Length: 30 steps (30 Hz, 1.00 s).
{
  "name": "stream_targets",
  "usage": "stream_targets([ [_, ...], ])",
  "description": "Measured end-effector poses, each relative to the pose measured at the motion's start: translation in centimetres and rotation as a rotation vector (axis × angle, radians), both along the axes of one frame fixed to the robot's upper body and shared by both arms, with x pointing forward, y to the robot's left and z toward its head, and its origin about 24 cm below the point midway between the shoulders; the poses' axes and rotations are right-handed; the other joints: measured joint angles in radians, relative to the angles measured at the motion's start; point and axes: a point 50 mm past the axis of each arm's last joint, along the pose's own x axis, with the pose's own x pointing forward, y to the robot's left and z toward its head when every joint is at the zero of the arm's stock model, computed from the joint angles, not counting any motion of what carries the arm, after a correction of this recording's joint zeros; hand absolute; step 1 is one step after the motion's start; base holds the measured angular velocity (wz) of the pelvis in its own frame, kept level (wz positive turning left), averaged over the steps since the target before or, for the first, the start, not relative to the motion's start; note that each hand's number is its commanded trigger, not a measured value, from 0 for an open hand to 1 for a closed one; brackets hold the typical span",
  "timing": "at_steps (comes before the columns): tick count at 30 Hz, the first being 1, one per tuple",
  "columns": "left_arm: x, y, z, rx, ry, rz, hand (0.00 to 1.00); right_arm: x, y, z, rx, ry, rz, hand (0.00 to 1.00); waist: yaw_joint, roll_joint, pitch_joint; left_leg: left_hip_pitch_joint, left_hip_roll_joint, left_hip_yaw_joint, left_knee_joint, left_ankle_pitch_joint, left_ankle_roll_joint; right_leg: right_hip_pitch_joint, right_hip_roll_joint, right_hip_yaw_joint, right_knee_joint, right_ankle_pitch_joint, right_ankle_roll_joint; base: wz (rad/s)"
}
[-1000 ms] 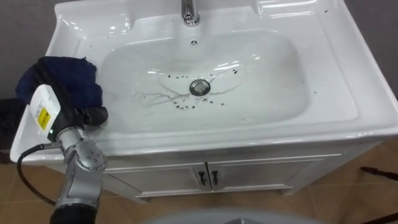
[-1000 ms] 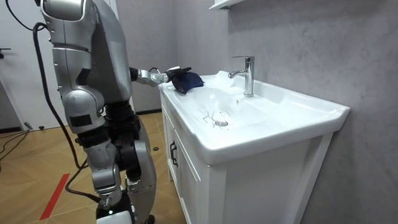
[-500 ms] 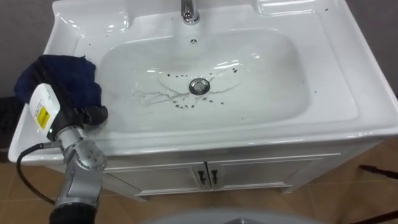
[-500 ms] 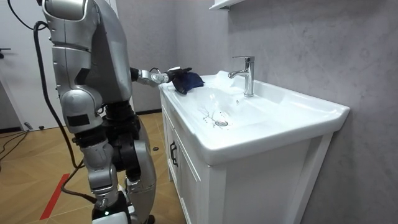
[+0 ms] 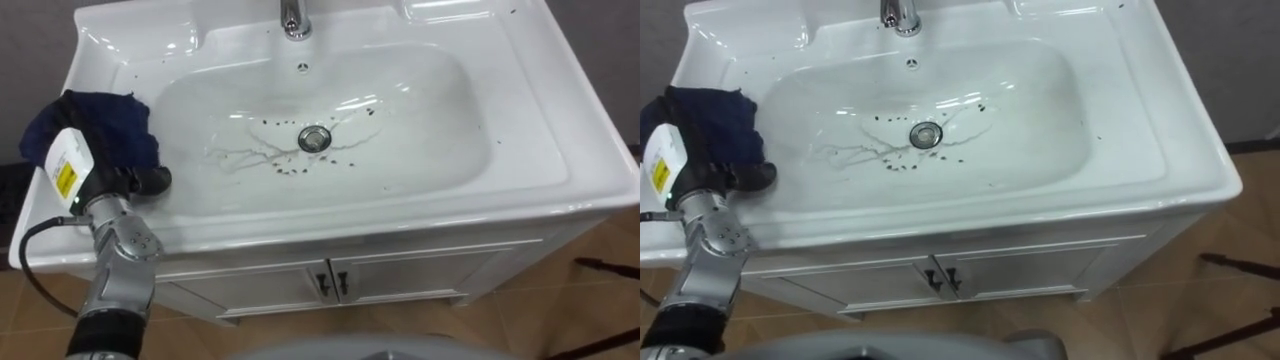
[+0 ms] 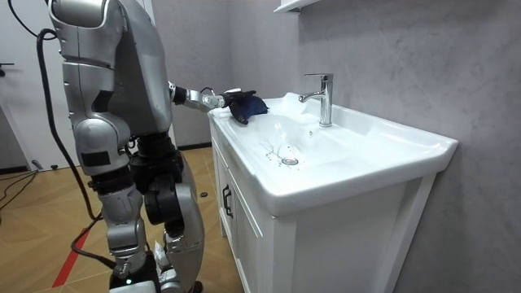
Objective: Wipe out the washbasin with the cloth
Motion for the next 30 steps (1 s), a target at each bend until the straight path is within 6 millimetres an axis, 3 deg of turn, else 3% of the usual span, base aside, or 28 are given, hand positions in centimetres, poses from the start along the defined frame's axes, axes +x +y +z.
stream_targets([
  [12,0.0,0.1,-0.5,0.031,0.058,-0.022,0.00,0.4,-0.1,0.0,-0.008,0.001,0.051,0.00,0.002,0.006,-0.0098,0.000,0.001,-0.003,0.002,0.000,0.000,0.001,0.000,0.000,0.001,0.000,0.000,0.00],
  [13,0.0,0.1,-0.5,0.031,0.065,-0.025,0.10,0.5,-0.1,0.0,-0.008,-0.002,0.052,0.00,0.002,0.007,-0.0106,0.001,0.001,-0.002,0.002,0.000,0.000,0.001,0.000,0.000,0.001,0.000,0.000,0.00],
  [14,0.0,0.1,-0.6,0.033,0.068,-0.026,0.40,0.5,-0.1,0.0,-0.008,-0.003,0.052,0.00,0.002,0.007,-0.0108,0.001,0.001,-0.002,0.002,0.000,0.000,0.002,-0.001,0.000,0.001,0.000,0.000,0.00],
  [15,0.0,0.1,-0.6,0.041,0.075,-0.031,0.95,0.5,-0.1,0.0,-0.007,-0.003,0.053,0.00,0.003,0.008,-0.0112,0.002,0.001,-0.002,0.002,0.000,0.000,0.002,0.000,0.000,0.002,0.000,0.000,0.00],
  [16,0.0,0.1,-0.6,0.045,0.077,-0.034,1.00,0.5,-0.1,0.0,-0.007,-0.003,0.054,0.00,0.003,0.008,-0.0113,0.002,0.001,-0.002,0.003,0.000,0.000,0.003,0.000,0.000,0.002,0.000,0.000,0.00],
  [24,1.2,0.5,-0.2,0.040,0.087,-0.049,1.00,0.6,-0.3,0.1,-0.011,-0.002,0.038,0.00,0.004,0.005,-0.0110,-0.007,0.000,0.003,0.019,-0.001,0.000,0.001,-0.002,-0.004,0.002,-0.001,0.000,0.00],
  [30,2.2,2.1,0.1,0.072,0.131,-0.051,1.00,0.7,-0.7,0.2,-0.015,0.003,0.039,0.00,0.004,0.007,-0.0127,0.001,0.000,0.004,0.016,0.000,0.001,0.002,-0.003,-0.001,0.004,-0.004,0.002,0.00],
])
